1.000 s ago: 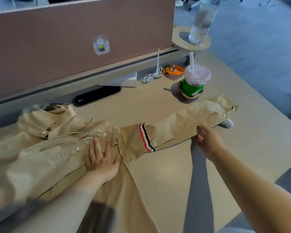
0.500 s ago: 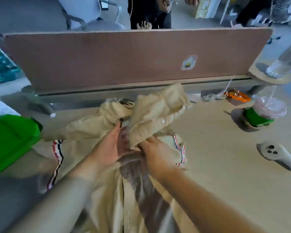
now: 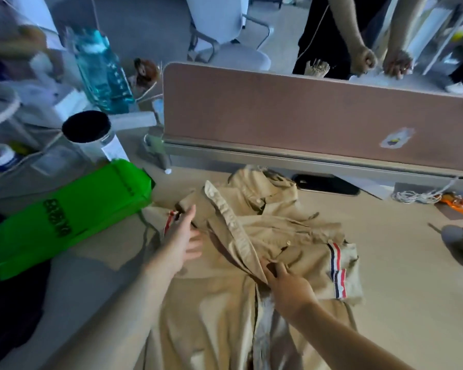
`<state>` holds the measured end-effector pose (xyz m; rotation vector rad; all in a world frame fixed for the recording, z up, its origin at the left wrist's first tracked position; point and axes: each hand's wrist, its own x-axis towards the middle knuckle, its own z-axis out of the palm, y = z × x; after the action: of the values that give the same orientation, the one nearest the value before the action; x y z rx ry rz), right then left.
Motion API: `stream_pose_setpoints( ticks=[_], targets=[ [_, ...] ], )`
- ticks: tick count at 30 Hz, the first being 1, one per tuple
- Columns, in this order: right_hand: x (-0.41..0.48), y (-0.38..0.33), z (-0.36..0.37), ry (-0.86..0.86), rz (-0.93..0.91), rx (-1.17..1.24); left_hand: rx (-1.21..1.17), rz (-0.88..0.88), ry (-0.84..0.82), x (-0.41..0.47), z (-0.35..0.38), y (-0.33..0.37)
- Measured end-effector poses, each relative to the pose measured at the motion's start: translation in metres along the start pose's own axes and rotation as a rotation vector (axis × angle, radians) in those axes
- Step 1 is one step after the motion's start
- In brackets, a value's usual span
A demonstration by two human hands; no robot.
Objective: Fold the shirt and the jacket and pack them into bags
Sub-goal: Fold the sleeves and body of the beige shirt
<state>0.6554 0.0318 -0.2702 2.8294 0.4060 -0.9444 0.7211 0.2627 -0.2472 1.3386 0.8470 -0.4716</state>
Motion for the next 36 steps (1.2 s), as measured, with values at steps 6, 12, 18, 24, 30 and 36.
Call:
stream_pose_setpoints(
  ticks=[6,12,18,24,30,36],
  targets=[
    [0.003,-0.015,-0.003,-0.035,-0.003,-0.066,0.527,0.039,0.159,0.020,0.060,0.023],
    [0.009,-0.005,0.014,0.012,0.039,0.079,1.048,0.210,0.274,0.032,0.076,0.024],
    [0.011,0.017,-0.001,0.463,0.117,0.064,-0.381,0.401,-0.106,0.007,0.020,0.027],
    [0.019,0.045,0.026,0.424,0.203,-0.102,-0.589,0.080,-0.024,0.026,-0.032,-0.031],
    [0.017,0.049,0.026,0.460,0.238,-0.047,-0.498,0.144,0.006,0.020,-0.049,-0.016],
    [0.002,0.073,0.017,0.443,0.489,0.102,-0.609,0.264,0.055,-0.006,-0.050,-0.020]
  ],
)
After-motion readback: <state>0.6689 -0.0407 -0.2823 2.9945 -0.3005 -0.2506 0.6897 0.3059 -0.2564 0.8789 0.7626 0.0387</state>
